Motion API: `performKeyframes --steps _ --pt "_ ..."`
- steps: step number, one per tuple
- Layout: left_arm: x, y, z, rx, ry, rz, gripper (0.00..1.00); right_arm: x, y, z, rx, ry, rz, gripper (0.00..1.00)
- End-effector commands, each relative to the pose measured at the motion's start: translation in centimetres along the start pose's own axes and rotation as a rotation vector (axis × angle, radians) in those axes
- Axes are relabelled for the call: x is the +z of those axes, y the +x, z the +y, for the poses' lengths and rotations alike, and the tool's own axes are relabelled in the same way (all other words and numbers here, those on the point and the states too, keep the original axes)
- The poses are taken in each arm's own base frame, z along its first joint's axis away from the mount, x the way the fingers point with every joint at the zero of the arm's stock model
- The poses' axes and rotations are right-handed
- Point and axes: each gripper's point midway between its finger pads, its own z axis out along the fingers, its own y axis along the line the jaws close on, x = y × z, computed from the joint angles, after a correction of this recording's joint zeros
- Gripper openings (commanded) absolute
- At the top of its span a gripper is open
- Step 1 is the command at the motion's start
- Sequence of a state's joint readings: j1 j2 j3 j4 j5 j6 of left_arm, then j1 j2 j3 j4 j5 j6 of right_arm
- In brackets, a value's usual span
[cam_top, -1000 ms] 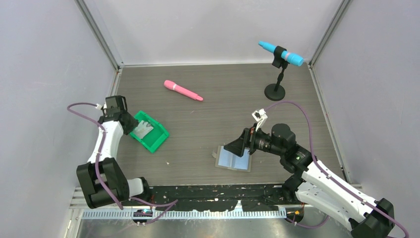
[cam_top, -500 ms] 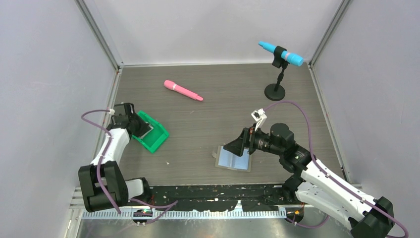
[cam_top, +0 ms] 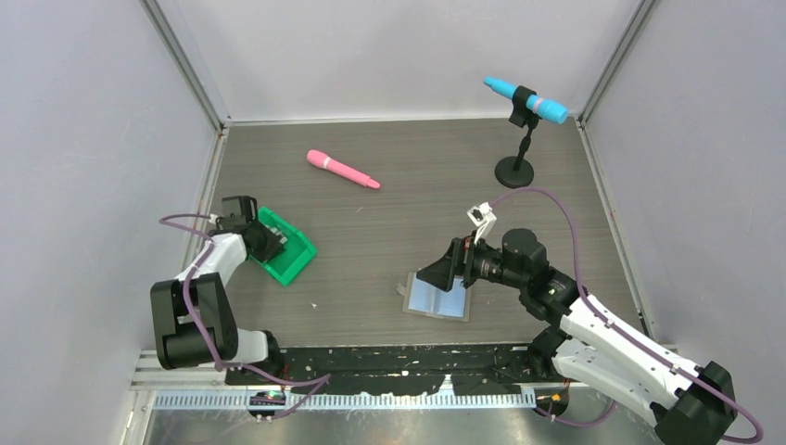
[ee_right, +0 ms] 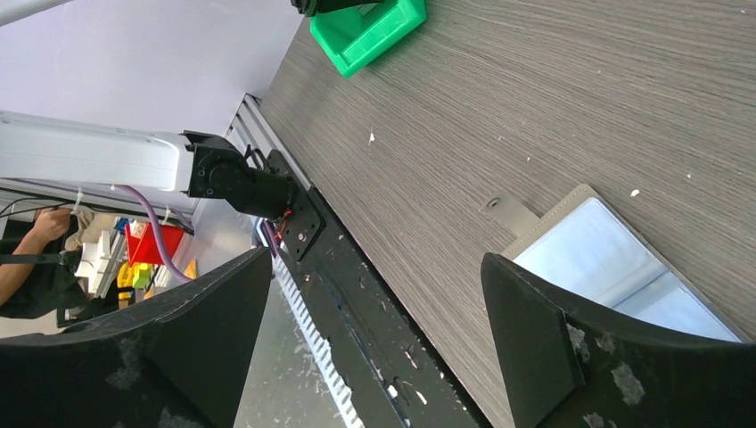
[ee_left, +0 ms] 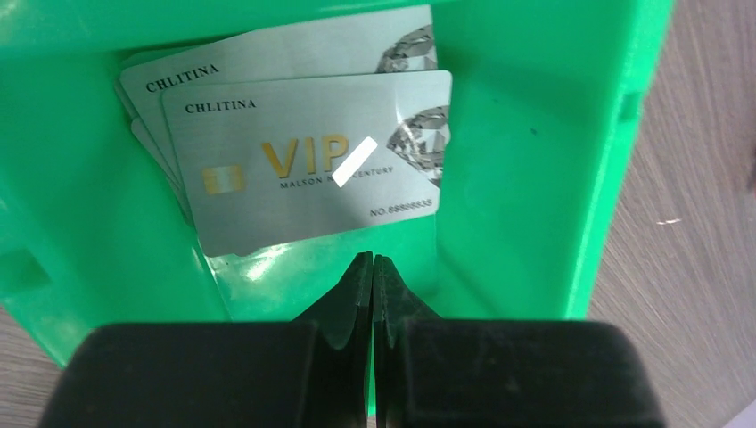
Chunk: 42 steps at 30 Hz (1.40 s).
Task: Take the credit cards out of the card holder
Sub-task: Place the credit card in the storage box.
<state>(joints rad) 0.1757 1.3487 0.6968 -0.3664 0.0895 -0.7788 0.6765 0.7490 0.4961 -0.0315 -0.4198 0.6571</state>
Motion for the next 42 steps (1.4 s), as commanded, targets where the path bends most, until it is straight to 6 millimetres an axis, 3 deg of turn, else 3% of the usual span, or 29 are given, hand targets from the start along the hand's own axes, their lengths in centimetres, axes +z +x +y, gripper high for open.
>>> performKeyframes --steps 1,15,27,31,37,42 --pt "0.8 -1.2 -0.1 -0.001 -0.022 -0.042 0.0 0.2 -2.7 2.0 -0.03 -0.056 -0.068 0.96" --pt "1.7 -3.4 1.1 0.042 -0.127 -0.099 0.0 0.9 -3.1 2.0 -0.035 -0.052 -0.054 0.96" --pt "1.6 -3.8 0.0 0.075 -0.108 -0.108 0.0 1.3 -3.2 1.9 -0.042 -0.048 -0.05 0.95" --pt "0.2 -3.5 -1.5 0.102 -0.06 -0.106 0.0 1.1 -3.4 0.9 -0.033 0.011 -0.074 0.95" --pt "-3.2 -3.5 -3.3 0.111 0.033 -0.142 0.0 0.5 -2.5 -2.1 0.057 0.196 -0.04 0.95" --pt "-6.1 -1.8 -4.4 0.172 0.143 -0.123 0.1 -0.2 -1.5 -4.9 0.117 0.362 -0.008 0.96"
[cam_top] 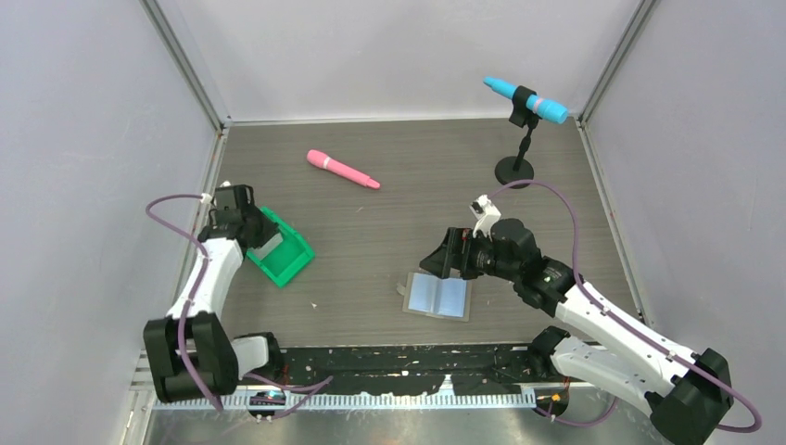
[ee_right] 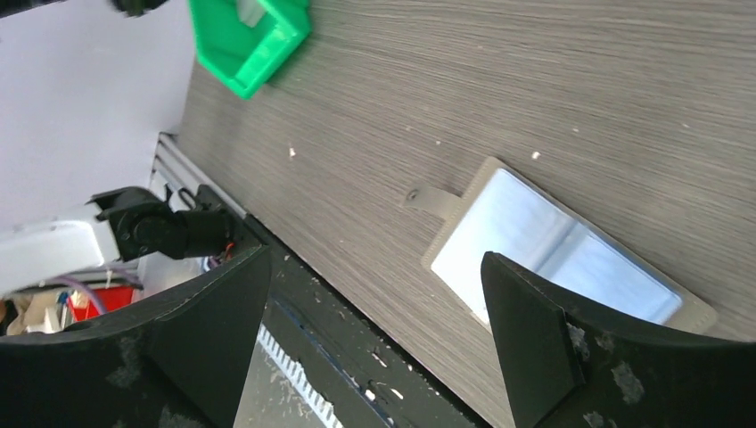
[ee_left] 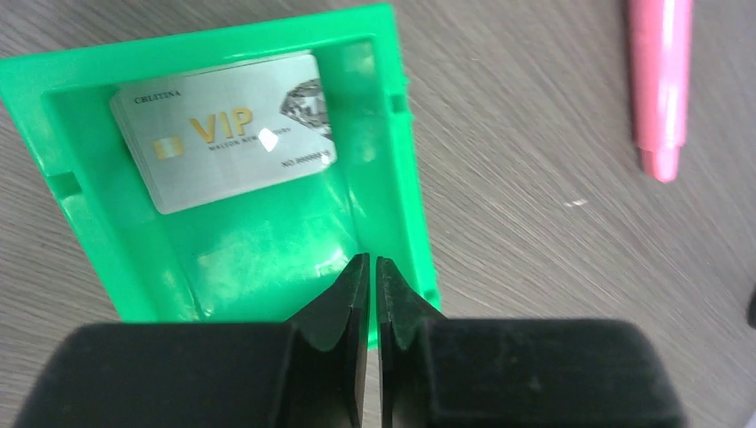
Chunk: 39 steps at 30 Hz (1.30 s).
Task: Take the credit cards out of the card holder
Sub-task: Place the credit card in the storage box, then remove the credit card from the card holder.
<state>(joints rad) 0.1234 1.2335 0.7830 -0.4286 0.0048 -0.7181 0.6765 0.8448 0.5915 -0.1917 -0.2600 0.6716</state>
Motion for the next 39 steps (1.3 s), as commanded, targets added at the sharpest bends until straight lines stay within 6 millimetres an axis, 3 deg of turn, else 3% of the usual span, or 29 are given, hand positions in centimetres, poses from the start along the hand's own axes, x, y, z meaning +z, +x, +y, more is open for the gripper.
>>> performKeyframes --steps 1,4,6,12,18,29,39 --pt "-3.2 0.9 -2.2 0.073 0.144 0.015 0.14 -0.4 -0.7 -2.2 0.063 0.159 -0.018 0.96" --pt "-4.7 2.7 -3.7 0.123 0.254 0.046 0.29 0.0 0.3 -3.1 0.116 0.189 -0.004 0.99" --pt "-5.7 4.4 -4.7 0.158 0.327 0.083 0.33 0.4 1.1 -3.5 0.154 0.192 0.014 0.95" --pt "-8.7 11.1 -9.3 0.292 0.634 0.251 0.38 1.4 3.9 -4.7 0.234 0.205 0.1 0.83" --pt "-10.2 17.6 -12.4 0.392 0.807 0.374 0.4 2.3 5.7 -5.6 0.269 0.213 0.166 0.73" --pt "-10.1 27.0 -16.0 0.554 0.948 0.564 0.5 1.2 5.5 -6.0 0.234 0.239 0.139 0.71" --pt "-8.0 31.2 -17.0 0.595 0.916 0.657 0.51 -0.6 3.9 -6.2 0.177 0.275 0.051 0.71"
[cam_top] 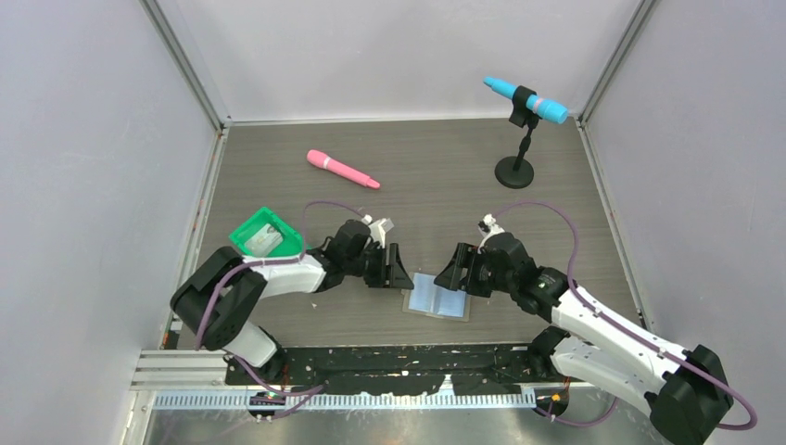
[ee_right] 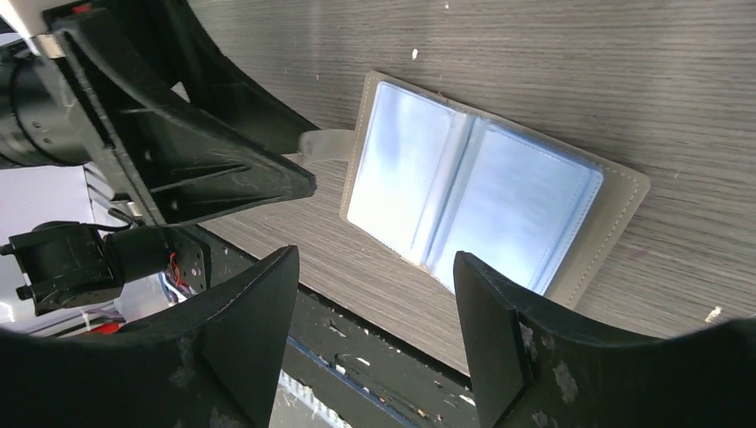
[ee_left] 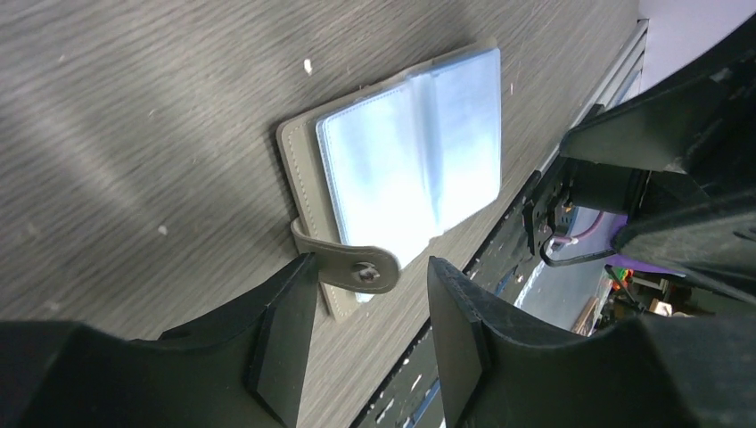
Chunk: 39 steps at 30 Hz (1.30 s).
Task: Take the credit cards out of the card holder
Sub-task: Remove the credit card from the card holder.
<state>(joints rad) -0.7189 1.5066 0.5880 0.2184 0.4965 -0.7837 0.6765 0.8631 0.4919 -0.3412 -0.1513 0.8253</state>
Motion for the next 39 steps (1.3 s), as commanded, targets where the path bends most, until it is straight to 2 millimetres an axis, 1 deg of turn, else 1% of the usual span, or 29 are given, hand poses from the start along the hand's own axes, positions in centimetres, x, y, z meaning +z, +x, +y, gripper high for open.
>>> performKeyframes --steps 1,4,9,13,16,19,20,21,24,28,32,35,36,37,38,39 --pt "1.7 -1.4 -1.9 0.046 0.066 -0.022 0.51 -0.8 -1.4 0.2 -0.02 0.008 -0.067 0.71" --pt "2.4 -1.0 -1.0 0.037 0.037 -0.012 0.5 -0.8 -1.1 0.1 -0.025 0.001 -0.059 0.71" --pt "2.6 -0.4 0.9 0.037 -0.042 0.004 0.47 -0.6 -0.6 0.0 -0.023 -0.017 -0.05 0.7" --pt "2.6 -0.3 1.5 0.064 -0.075 -0.008 0.46 -0.4 -0.4 0.1 -0.018 -0.028 -0.042 0.69" --pt "2.9 -0.3 1.5 0.067 -0.07 -0.005 0.42 -0.3 -0.5 0.2 -0.024 -0.029 -0.042 0.69" --pt "3.2 -0.2 1.1 0.059 -0.051 0.004 0.3 0.0 -0.6 0.4 -0.023 -0.033 -0.034 0.68" --pt "3.2 -0.2 1.1 0.054 -0.05 0.005 0.24 0.2 -0.6 0.5 -0.021 -0.033 -0.03 0.68" --pt "3.2 -0.2 1.0 0.051 -0.047 0.005 0.16 0.3 -0.4 0.5 -0.018 -0.033 -0.019 0.68" --pt "2.6 -0.2 0.5 0.04 -0.03 -0.007 0.0 0.8 -0.4 0.8 -0.013 -0.046 -0.009 0.68" --pt "1.0 -0.6 -0.7 0.013 -0.005 -0.071 0.0 1.3 -0.5 1.1 -0.013 -0.047 0.005 0.68" --pt "-0.7 -0.8 -1.4 -0.022 0.01 -0.137 0.0 2.0 -0.8 1.4 -0.018 -0.035 0.01 0.72" --pt "-1.6 -0.6 -1.5 -0.034 0.018 -0.164 0.0 2.5 -0.9 2.3 -0.039 -0.045 0.022 0.74" --pt "-1.8 -0.4 -1.4 -0.036 0.017 -0.167 0.0 2.5 -0.9 3.0 -0.051 -0.059 0.027 0.74" --pt "-2.1 -0.3 -1.5 -0.037 0.02 -0.174 0.0 2.8 -0.7 3.1 -0.06 -0.056 0.036 0.74" --pt "-2.2 -0.3 -1.4 -0.039 0.02 -0.181 0.0 2.9 -0.7 3.8 -0.075 -0.067 0.039 0.74" --pt "-2.4 -0.3 -1.4 -0.041 0.018 -0.187 0.0 3.2 -0.5 3.9 -0.083 -0.065 0.047 0.74"
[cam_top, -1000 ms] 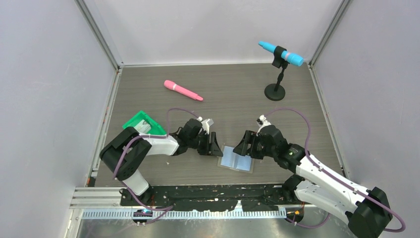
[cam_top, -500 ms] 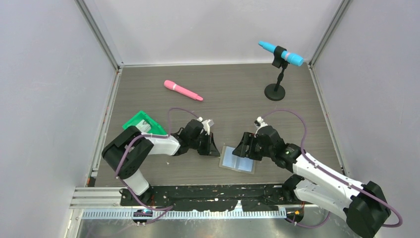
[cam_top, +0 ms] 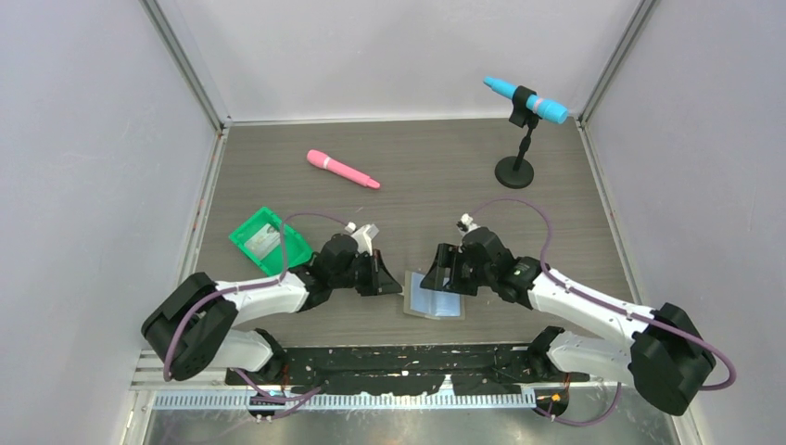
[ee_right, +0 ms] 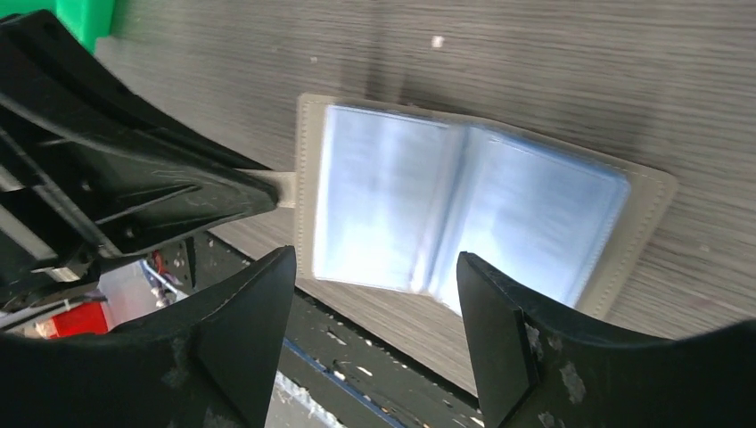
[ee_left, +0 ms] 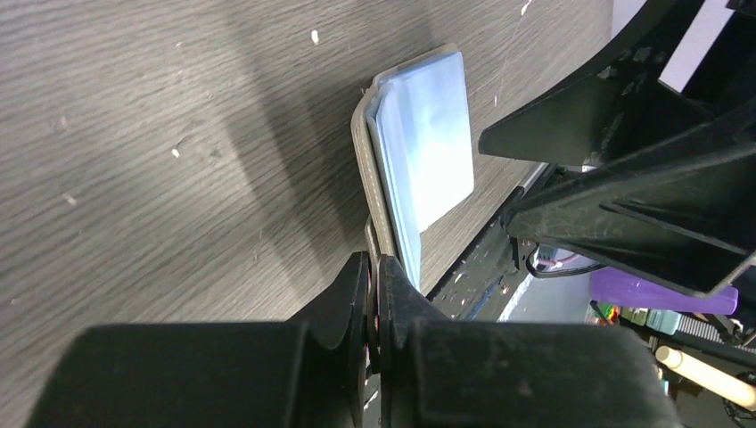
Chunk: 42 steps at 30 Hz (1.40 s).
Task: Take the credit cards out of the card holder
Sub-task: Remove the credit card from the card holder.
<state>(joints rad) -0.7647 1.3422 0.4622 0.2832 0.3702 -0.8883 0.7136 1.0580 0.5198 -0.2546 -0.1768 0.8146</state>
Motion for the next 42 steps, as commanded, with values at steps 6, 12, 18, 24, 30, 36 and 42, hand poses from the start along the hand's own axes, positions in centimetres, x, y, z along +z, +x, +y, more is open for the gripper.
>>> performKeyframes --steps 6,12,18,24,30,36,42 --pt "-1.1 -0.7 -0.7 -0.009 0.028 -0.081 0.0 1.4 -0.7 5.8 -0.097 -0.112 -0.003 0.7" --pt "-1.5 -0.7 -0.7 -0.013 0.026 -0.091 0.0 2.3 0.2 5.3 -0.105 -0.074 0.02 0.65" --pt "-1.8 -0.7 -1.1 -0.015 0.036 -0.102 0.0 3.2 1.2 5.3 -0.112 -0.067 0.056 0.65" --pt "-2.0 -0.5 -0.9 -0.016 0.028 -0.105 0.0 3.8 1.8 3.9 -0.102 -0.008 0.069 0.6" --pt "-2.1 -0.3 -0.1 -0.006 -0.003 -0.103 0.0 3.2 1.6 3.2 -0.098 0.016 0.042 0.47" --pt "-2.4 -0.3 0.1 0.0 -0.015 -0.111 0.0 2.8 1.5 2.5 -0.108 0.045 0.033 0.42" --pt "-2.5 -0.4 0.1 0.006 -0.024 -0.116 0.0 2.7 1.6 2.2 -0.115 0.059 0.03 0.49"
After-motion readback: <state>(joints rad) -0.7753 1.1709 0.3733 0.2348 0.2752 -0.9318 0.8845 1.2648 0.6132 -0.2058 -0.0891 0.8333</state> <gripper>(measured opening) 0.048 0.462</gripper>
